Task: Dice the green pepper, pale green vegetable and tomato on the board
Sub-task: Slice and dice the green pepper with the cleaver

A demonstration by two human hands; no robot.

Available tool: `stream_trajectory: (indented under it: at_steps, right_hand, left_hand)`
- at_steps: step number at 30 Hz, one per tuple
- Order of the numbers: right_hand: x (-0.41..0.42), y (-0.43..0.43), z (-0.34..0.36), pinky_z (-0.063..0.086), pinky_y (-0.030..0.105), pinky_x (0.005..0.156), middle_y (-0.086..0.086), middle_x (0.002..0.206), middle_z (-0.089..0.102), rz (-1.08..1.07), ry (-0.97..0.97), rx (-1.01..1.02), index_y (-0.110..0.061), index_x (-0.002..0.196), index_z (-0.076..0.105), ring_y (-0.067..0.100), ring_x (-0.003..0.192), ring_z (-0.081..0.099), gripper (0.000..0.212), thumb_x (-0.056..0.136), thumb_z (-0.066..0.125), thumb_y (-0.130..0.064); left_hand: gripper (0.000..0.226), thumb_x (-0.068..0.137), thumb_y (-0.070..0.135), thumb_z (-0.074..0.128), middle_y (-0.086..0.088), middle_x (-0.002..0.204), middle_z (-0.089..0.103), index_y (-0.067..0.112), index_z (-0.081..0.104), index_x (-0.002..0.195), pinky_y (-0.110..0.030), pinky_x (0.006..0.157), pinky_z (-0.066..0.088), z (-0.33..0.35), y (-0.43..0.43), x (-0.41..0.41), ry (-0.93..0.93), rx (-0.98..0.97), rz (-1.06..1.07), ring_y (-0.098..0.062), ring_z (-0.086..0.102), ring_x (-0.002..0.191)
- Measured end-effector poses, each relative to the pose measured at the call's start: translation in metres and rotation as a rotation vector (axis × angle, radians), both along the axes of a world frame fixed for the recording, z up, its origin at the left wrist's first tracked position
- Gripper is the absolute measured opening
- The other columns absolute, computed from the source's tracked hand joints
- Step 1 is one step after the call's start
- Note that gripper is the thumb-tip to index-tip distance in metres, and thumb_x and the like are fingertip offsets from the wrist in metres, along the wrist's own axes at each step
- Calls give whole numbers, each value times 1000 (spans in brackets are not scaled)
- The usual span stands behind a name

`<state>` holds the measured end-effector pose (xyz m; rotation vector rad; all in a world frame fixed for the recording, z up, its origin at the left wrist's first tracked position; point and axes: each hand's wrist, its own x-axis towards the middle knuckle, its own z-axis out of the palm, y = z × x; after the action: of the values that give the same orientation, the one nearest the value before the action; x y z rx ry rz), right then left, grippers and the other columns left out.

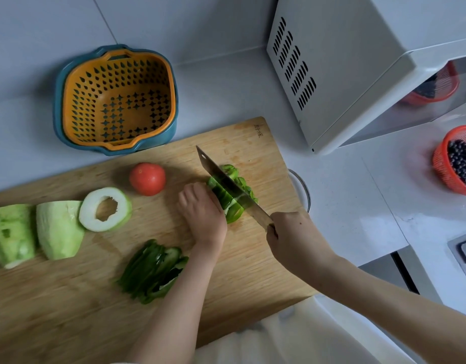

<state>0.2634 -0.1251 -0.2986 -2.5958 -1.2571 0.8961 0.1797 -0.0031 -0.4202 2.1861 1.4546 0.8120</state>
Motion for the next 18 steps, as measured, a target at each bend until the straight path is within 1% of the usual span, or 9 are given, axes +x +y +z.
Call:
stream_trajectory:
  at_steps: [4, 5, 10, 12, 13, 15, 17, 18]
  right_hand:
    - [2, 2, 1, 37, 28, 49, -2, 57, 42, -3, -5, -37, -16, 59, 37, 14, 49, 38, 34, 92, 41, -10]
    - [2, 3, 2, 37, 28, 50, -2, 57, 41, -2, 1, -46, -16, 59, 37, 14, 49, 38, 34, 92, 41, -10]
    - [-1, 12, -1, 28, 23, 44, -2, 57, 38, -9, -7, -93, -15, 58, 33, 13, 48, 34, 35, 92, 40, -10]
    - [-2, 20, -5, 27, 23, 43, -1, 59, 39, -16, 2, -109, -15, 59, 33, 13, 49, 35, 35, 93, 39, -11]
    - [-3, 25, -9, 27, 24, 43, 0, 60, 39, -21, 18, -106, -14, 59, 33, 14, 50, 35, 35, 94, 39, -11]
    - [-3, 35, -18, 26, 24, 43, 1, 60, 40, -38, 44, -77, -14, 60, 32, 14, 51, 36, 36, 94, 40, -10]
    - [0, 39, -22, 27, 24, 44, 0, 60, 41, -57, 73, -34, -16, 59, 33, 14, 51, 37, 36, 94, 41, -10]
    - [2, 38, -22, 27, 24, 44, 0, 60, 42, -72, 89, -13, -16, 59, 33, 13, 51, 37, 36, 94, 41, -12]
  left_hand:
    - [15, 86, 8, 37, -14, 82, 58, 5, 51, 81, -41, 69, 46, 2, -1, 3, 23, 57, -34, -33, 54, 77]
    - [14, 86, 7, 37, -14, 81, 59, 6, 51, 81, -41, 69, 47, 1, 0, 2, 20, 66, -42, -33, 54, 76]
    - [17, 85, 9, 36, -14, 81, 60, 5, 52, 82, -43, 71, 47, 2, 1, 3, 11, 35, -73, -33, 55, 77]
    - [18, 85, 11, 35, -14, 82, 61, 5, 52, 83, -43, 73, 48, 3, 0, 4, 14, 26, -78, -33, 55, 80]
    - [15, 85, 10, 36, -14, 83, 60, 6, 51, 84, -42, 74, 47, 3, 0, 4, 18, 38, -77, -33, 54, 81]
    - [6, 85, 3, 44, -14, 82, 59, 9, 47, 85, -42, 74, 47, 1, 0, 3, 36, 56, -77, -32, 52, 82]
    - [18, 81, -5, 56, -14, 81, 59, 9, 46, 84, -43, 74, 47, 0, 1, 4, 59, 45, -59, -31, 51, 83]
    - [20, 80, -6, 60, -14, 80, 59, 9, 47, 83, -44, 74, 48, 1, 1, 4, 69, 27, -59, -31, 53, 83]
